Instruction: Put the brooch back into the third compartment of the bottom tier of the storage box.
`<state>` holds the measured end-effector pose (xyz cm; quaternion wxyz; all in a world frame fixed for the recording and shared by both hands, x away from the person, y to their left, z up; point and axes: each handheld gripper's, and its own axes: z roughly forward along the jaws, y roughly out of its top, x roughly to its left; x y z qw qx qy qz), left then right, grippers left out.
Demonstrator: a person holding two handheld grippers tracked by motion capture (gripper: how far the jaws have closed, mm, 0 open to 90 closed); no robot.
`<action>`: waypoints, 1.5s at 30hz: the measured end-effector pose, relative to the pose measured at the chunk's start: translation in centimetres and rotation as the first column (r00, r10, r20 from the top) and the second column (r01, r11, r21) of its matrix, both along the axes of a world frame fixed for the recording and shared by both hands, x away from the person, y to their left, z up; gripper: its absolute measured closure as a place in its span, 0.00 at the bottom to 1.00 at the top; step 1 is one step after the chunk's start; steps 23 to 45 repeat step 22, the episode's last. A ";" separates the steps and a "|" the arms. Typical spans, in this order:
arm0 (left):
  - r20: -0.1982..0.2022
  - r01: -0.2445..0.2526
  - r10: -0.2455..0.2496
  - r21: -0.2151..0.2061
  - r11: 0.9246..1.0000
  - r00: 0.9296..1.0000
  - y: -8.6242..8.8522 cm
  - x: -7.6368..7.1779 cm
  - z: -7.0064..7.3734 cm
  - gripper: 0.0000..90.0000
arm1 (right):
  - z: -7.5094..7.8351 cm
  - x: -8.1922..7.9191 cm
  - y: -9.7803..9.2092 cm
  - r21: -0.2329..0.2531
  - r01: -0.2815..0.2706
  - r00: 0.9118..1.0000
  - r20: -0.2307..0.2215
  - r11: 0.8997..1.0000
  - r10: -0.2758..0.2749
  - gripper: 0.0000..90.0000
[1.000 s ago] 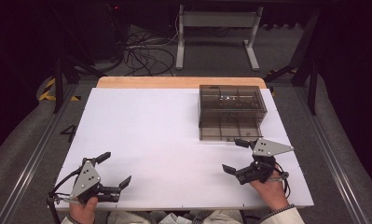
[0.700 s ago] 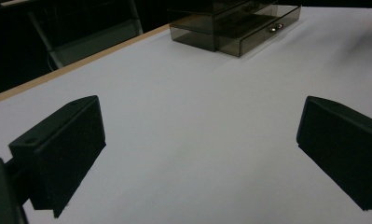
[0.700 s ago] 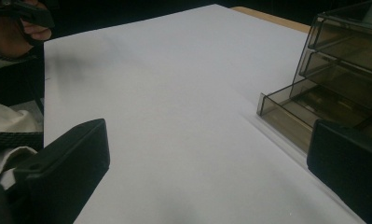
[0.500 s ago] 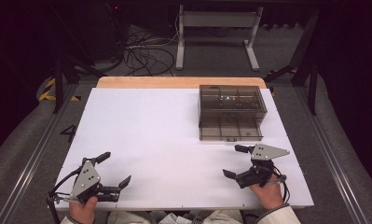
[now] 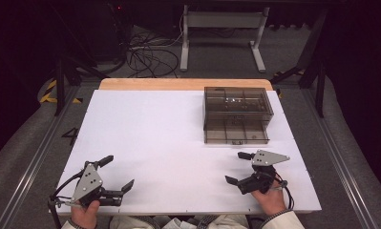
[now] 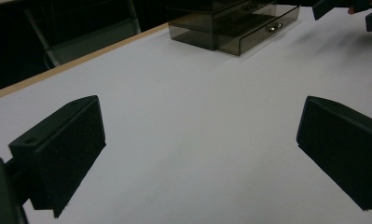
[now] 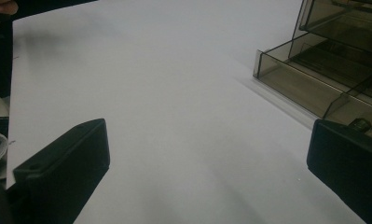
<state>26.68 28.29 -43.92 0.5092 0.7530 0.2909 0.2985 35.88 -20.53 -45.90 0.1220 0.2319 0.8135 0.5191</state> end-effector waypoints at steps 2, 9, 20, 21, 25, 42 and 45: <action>-0.003 0.001 -0.001 -0.006 1.000 1.000 0.0 0.0 0.0 0.02 | 0.0 0.0 0.0 0.001 0.001 1.000 0.005 1.000 -0.001 0.00; -0.001 0.001 -0.001 -0.010 1.000 1.000 0.1 0.0 0.0 0.02 | 0.1 -0.1 0.0 0.003 0.004 1.000 0.014 1.000 -0.004 0.00; 0.009 -0.004 0.004 -0.012 1.000 1.000 0.1 0.0 0.0 0.02 | 0.2 -0.2 0.0 0.003 0.002 0.999 0.032 1.000 -0.002 0.00; 0.011 -0.006 0.006 -0.012 1.000 1.000 0.1 0.0 0.0 0.02 | 0.2 -0.1 -0.1 0.003 0.002 0.999 0.032 1.000 -0.002 0.00; 0.015 -0.006 0.006 -0.009 1.000 1.000 0.2 0.0 0.0 0.02 | 0.2 -0.1 -0.1 0.003 0.002 0.999 0.032 1.000 -0.002 0.00; 0.015 -0.006 0.006 -0.009 1.000 1.000 0.2 0.0 0.0 0.02 | 0.2 -0.1 -0.1 0.003 0.002 0.999 0.032 1.000 -0.002 0.00; 0.015 -0.006 0.006 -0.009 1.000 1.000 0.2 0.0 0.0 0.02 | 0.2 -0.1 -0.1 0.003 0.002 0.999 0.032 1.000 -0.002 0.00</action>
